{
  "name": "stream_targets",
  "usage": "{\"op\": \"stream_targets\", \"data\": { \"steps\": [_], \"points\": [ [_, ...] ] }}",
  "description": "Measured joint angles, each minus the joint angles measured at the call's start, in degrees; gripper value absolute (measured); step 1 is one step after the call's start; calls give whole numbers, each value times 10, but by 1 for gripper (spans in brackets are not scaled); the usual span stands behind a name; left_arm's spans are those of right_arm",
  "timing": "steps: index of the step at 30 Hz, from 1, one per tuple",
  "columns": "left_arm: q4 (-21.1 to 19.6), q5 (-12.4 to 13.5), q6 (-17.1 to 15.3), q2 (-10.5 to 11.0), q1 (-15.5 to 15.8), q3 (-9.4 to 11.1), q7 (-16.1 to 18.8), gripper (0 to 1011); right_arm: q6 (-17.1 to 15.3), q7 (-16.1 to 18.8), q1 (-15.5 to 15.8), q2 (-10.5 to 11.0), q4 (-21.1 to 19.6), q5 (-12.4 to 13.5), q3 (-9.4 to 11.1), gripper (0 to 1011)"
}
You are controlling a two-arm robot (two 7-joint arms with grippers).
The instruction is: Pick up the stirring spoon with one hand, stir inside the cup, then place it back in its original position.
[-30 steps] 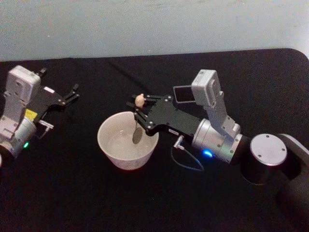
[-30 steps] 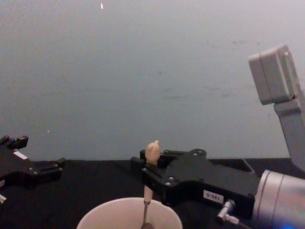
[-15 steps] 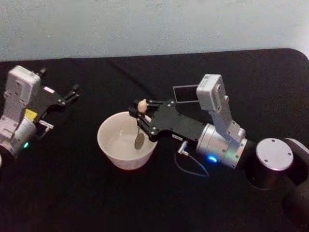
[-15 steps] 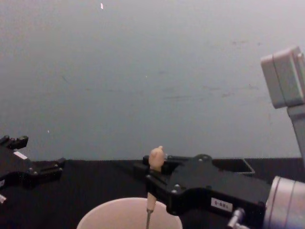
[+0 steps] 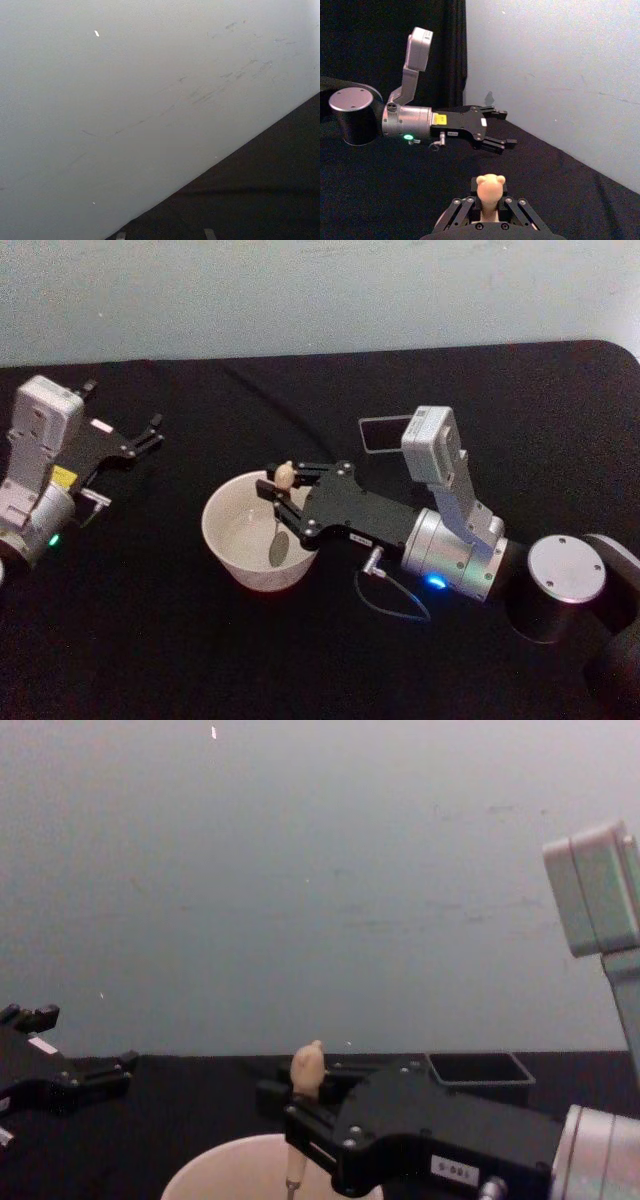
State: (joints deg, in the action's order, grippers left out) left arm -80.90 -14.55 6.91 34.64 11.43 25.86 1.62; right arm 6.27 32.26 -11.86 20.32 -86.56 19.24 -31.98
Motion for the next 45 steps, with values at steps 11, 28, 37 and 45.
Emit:
{"op": "stream_targets", "data": {
  "steps": [11, 28, 37, 45],
  "points": [
    [0, 0, 0, 0, 0, 0, 0, 1001, 3, 3, -11, -10, 8, 0, -11, 175],
    [0, 0, 0, 0, 0, 0, 0, 1001, 13, -10, -41, -36, 49, -15, -16, 174],
    [0, 0, 0, 0, 0, 0, 0, 1001, 15, -23, -49, -42, 63, -22, -4, 175],
    [0, 0, 0, 0, 0, 0, 0, 1001, 13, -25, -41, -33, 54, -22, 6, 175]
  ]
}}
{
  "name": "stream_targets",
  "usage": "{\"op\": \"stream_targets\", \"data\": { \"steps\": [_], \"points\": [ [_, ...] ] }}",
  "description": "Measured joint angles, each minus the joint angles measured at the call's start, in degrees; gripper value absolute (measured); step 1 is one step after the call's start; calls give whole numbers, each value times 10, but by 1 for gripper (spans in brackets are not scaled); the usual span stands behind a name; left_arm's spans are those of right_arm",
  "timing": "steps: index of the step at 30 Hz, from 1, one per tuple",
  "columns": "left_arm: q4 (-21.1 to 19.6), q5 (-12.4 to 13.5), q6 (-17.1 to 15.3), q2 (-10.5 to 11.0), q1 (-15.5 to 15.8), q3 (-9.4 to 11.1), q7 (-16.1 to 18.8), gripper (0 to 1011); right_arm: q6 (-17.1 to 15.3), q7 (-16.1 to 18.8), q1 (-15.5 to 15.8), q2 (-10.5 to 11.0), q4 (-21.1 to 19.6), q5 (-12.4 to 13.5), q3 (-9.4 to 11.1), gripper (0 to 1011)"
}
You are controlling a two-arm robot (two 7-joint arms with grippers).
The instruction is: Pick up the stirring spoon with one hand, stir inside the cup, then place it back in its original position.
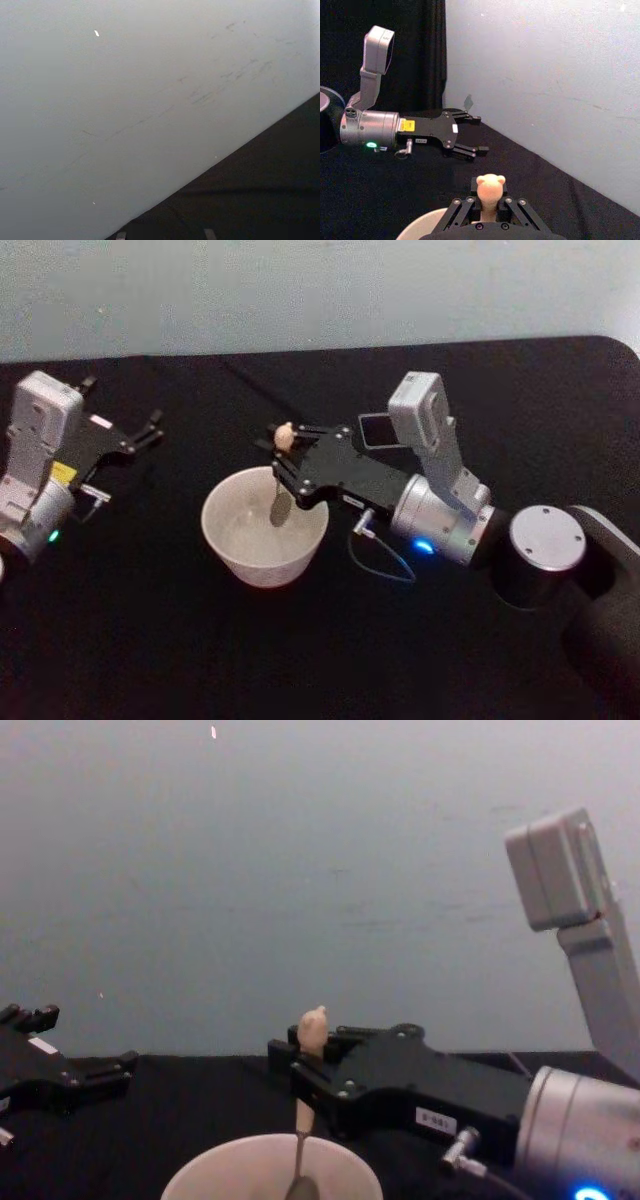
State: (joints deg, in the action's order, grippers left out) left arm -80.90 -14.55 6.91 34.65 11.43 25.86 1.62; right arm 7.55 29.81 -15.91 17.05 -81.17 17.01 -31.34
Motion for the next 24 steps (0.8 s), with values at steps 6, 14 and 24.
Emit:
{"op": "stream_targets", "data": {
  "steps": [6, 14, 24],
  "points": [
    [0, 0, 0, 0, 0, 0, 0, 1001, -5, 5, 12, 10, -15, 5, 2, 174],
    [0, 0, 0, 0, 0, 0, 0, 1001, -8, 10, 20, 16, -26, 10, 2, 175],
    [0, 0, 0, 0, 0, 0, 0, 1001, -8, 10, 20, 16, -30, 12, 1, 174]
  ]
}}
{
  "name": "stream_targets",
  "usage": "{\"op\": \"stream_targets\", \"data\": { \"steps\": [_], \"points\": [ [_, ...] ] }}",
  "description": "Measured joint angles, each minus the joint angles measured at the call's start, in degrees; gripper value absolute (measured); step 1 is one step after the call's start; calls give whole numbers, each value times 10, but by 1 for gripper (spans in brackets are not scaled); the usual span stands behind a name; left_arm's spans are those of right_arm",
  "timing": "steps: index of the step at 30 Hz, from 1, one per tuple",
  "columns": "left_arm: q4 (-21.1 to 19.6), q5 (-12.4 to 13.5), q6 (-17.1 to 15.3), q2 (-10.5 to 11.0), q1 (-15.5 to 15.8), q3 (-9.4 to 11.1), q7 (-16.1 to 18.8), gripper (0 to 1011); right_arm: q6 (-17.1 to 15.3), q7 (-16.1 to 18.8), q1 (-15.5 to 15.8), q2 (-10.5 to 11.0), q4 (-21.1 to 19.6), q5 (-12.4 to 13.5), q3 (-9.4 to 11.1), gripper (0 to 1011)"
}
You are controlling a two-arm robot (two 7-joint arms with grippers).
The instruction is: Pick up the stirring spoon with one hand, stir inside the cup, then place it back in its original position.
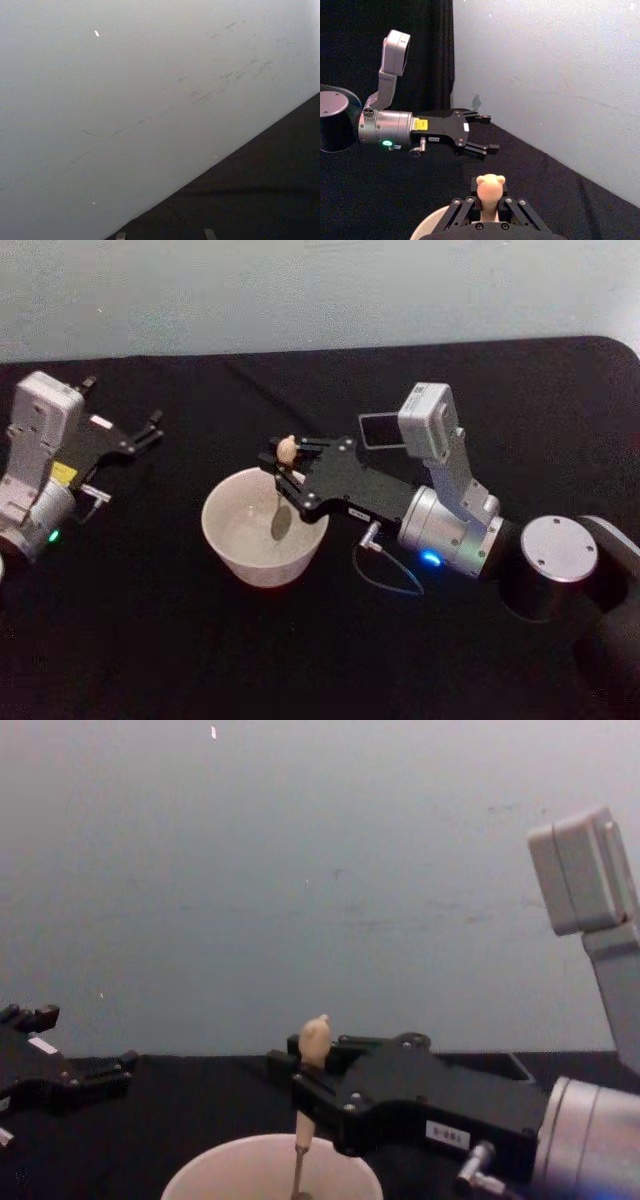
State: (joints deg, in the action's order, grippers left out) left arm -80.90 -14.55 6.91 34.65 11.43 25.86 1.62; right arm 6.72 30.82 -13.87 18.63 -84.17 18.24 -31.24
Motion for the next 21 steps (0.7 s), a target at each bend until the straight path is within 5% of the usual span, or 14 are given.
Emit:
{"op": "stream_targets", "data": {
  "steps": [21],
  "points": [
    [0, 0, 0, 0, 0, 0, 0, 1002, -36, 3, -14, 33, -88, 38, 23, 175]
  ]
}}
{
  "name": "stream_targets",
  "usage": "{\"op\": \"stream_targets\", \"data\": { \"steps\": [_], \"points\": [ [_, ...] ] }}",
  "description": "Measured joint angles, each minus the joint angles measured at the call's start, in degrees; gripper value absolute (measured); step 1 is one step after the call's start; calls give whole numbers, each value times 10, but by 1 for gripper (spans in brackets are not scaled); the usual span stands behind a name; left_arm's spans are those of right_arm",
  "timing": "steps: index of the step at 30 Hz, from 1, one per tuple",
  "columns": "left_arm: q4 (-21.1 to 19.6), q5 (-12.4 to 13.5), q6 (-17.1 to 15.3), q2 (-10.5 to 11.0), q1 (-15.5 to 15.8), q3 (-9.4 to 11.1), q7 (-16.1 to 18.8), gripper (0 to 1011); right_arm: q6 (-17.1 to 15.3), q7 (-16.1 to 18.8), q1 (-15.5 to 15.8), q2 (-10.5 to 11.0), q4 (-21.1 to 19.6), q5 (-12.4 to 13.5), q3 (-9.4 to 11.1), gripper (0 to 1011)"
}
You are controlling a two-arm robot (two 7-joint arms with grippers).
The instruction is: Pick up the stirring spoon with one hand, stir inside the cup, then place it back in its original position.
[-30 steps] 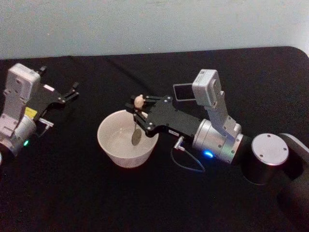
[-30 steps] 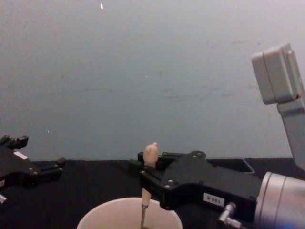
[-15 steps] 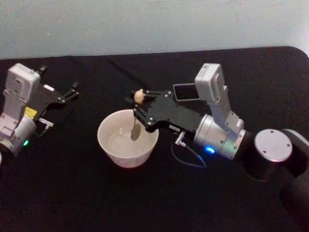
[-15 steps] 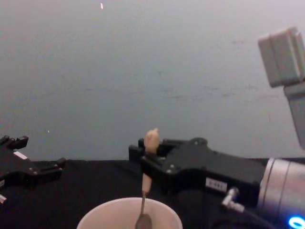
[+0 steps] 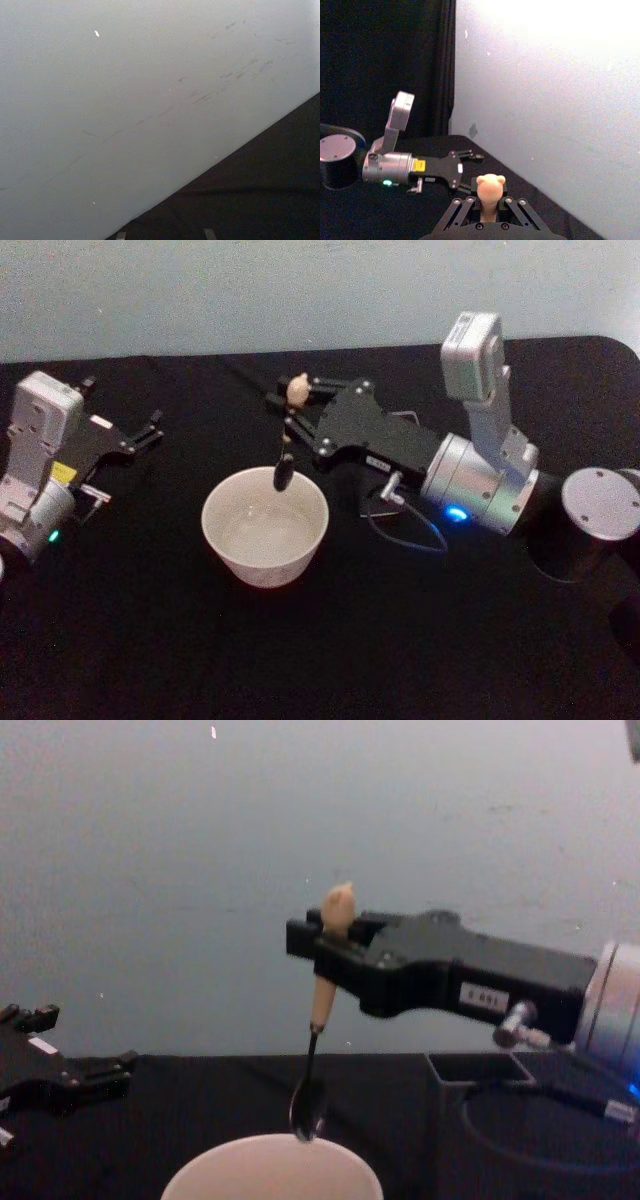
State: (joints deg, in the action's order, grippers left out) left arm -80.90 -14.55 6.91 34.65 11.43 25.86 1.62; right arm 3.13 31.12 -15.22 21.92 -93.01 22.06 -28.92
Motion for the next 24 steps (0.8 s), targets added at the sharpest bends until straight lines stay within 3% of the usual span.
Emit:
{"op": "stream_targets", "data": {
  "steps": [10, 24],
  "points": [
    [0, 0, 0, 0, 0, 0, 0, 1001, 0, -14, -6, 11, -33, 15, 18, 175],
    [0, 0, 0, 0, 0, 0, 0, 1001, 4, -55, 10, 38, -52, 20, 73, 175]
  ]
}}
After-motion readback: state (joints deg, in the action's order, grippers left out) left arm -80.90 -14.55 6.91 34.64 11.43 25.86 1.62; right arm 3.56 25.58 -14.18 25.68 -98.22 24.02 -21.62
